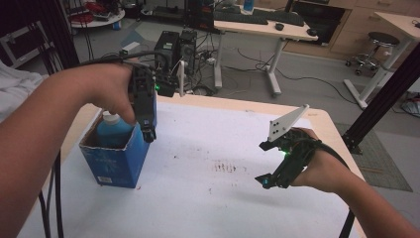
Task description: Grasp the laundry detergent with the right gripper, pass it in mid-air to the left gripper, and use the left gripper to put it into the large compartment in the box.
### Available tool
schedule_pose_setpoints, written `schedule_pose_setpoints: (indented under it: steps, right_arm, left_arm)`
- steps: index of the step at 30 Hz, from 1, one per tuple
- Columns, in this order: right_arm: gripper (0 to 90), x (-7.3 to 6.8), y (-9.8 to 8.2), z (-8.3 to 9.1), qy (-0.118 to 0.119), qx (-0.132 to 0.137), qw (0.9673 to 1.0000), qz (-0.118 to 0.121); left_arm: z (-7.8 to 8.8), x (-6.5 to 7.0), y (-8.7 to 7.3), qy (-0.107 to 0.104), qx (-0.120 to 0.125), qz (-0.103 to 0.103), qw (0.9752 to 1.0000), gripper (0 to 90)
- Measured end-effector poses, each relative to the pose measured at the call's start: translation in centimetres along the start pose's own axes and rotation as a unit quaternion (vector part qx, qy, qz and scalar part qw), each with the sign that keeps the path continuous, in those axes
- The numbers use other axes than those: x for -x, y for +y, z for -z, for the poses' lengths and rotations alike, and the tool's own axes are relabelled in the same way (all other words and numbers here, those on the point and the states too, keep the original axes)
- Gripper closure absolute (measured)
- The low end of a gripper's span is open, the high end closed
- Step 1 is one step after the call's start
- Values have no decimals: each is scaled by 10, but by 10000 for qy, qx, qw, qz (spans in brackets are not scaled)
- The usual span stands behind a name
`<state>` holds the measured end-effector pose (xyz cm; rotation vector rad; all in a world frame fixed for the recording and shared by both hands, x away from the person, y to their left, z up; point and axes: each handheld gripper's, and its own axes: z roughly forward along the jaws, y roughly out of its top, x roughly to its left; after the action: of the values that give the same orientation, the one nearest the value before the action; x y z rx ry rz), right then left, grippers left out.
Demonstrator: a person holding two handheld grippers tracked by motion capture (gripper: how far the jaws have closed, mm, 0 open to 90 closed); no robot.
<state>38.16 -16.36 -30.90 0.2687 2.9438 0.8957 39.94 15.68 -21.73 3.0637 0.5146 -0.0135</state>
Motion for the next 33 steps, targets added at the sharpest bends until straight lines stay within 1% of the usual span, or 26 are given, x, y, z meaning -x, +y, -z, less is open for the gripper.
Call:
schedule_pose_setpoints:
  steps: [1,3,4,5,6,7,10,14,15,16,18,20,22,24,25,26,29,30,32,33]
  right_arm:
    - [9,2,1,2,-8,-53,10000,31]
    - [9,5,3,7,-56,-213,9997,50]
    - [9,7,4,9,-80,-277,9995,89]
    - [9,9,5,11,-89,-316,9994,147]
    - [9,11,6,14,-104,-412,9989,188]
    - [9,12,7,16,-121,-482,9985,208]
    - [9,19,9,23,-154,-594,9977,295]
    - [9,24,11,28,-210,-877,9953,358]
    - [9,25,12,29,-252,-961,9942,412]
    - [9,25,12,30,-299,-1042,9933,398]
    - [9,26,13,31,-326,-1088,9929,366]
    - [9,26,14,31,-345,-1139,9921,383]
    - [9,26,14,30,-325,-1236,9911,367]
    - [9,27,14,29,-324,-1313,9901,378]
    - [9,28,13,29,-315,-1364,9894,373]
    - [9,29,12,28,-307,-1396,9892,319]
    - [9,36,9,26,-311,-1451,9885,278]
    - [9,39,7,25,-316,-1454,9885,255]
    - [9,45,4,25,-302,-1471,9885,189]
    - [9,48,3,25,-296,-1461,9886,192]
  left_arm:
    - [-2,1,3,9,-47,-88,9999,45]
    - [-7,1,8,-20,-154,-153,9998,45]
    - [-10,2,10,28,-199,-173,9996,16]
    - [-13,2,13,47,-222,-212,9995,16]
    - [-15,2,15,3,-212,-228,9995,16]
    - [-17,2,17,-56,-202,-291,9994,16]
    - [-25,5,24,-114,-156,-438,9989,16]
    - [-33,9,32,-211,-213,-575,9979,16]
    - [-35,9,34,-206,-200,-615,9977,16]
    - [-36,10,35,-210,-182,-636,9976,16]
    - [-40,10,36,-245,-197,-724,9969,16]
    - [-45,9,37,-252,-228,-737,9967,16]
    - [-49,7,37,-187,-232,-840,9960,16]
    - [-53,4,36,-199,-222,-785,9965,16]
    - [-54,1,36,-190,-239,-797,9963,16]
    - [-55,0,36,-207,-240,-769,9965,16]
    - [-58,-3,36,-292,-202,-711,9968,16]
    - [-59,-3,36,-263,-189,-744,9967,16]
    - [-60,-2,37,-294,-193,-746,9966,16]
    - [-60,-1,38,-297,-198,-775,9964,16]
